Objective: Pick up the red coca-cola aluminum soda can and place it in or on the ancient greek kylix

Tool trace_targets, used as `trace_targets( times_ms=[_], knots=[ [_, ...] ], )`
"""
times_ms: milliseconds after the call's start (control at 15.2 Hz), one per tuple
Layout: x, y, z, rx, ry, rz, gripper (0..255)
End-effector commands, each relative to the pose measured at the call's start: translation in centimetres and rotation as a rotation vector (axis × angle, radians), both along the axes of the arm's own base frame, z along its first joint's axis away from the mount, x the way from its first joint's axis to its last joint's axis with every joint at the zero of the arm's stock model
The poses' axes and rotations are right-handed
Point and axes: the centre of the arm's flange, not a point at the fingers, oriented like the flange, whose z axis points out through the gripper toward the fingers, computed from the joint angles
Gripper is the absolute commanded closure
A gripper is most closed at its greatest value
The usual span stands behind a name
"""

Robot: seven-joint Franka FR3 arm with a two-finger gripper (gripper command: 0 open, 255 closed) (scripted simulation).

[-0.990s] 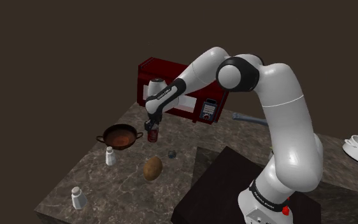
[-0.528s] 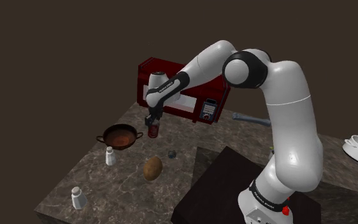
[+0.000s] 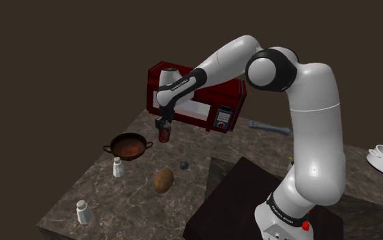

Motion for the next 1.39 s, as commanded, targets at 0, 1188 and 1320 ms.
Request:
trace_targets(
  times_ms=[0, 1188, 1320],
  knots=[
    [0.0, 0.0, 1.1, 0.000, 0.000, 0.000, 255],
    [3.3, 5.6, 8.4, 0.000, 0.000, 0.000, 255],
    [4.6, 7.9, 8.8, 0.000, 0.000, 0.000, 255]
  ],
)
